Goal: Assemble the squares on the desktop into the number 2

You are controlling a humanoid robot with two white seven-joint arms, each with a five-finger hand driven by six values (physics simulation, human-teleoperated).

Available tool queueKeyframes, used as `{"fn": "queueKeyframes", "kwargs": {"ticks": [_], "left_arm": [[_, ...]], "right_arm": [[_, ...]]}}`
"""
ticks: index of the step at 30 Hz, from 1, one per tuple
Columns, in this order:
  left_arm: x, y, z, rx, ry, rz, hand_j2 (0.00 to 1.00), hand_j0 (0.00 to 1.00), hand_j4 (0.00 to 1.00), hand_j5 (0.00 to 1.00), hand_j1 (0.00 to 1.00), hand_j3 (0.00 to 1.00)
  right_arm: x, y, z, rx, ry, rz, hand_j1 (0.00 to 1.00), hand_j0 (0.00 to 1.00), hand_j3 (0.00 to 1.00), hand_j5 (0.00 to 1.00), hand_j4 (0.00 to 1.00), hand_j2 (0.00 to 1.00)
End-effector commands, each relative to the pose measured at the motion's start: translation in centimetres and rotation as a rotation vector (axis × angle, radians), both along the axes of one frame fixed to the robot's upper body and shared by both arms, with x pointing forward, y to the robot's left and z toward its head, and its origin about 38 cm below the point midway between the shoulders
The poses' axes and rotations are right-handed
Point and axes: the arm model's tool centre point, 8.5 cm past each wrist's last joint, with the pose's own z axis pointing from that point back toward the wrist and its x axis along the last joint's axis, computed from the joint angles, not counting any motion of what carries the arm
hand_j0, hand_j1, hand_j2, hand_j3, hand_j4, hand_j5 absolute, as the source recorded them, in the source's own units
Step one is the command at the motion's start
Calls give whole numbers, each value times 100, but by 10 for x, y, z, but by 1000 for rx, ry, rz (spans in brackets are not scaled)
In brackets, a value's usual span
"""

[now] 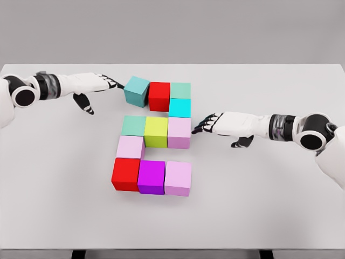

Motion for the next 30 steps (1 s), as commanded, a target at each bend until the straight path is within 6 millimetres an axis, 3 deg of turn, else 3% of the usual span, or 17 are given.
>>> {"fn": "queueKeyframes", "kwargs": {"ticks": [1,30], "left_arm": [[0,-1,1,-9,-2,2,100,100,100,100,100,100],[-9,1,1,-17,2,-26,100,100,100,100,100,100]], "right_arm": [[0,1,0,8,6,-1,100,100,100,100,100,100],[0,2,1,11,5,1,100,100,100,100,100,100]]}}
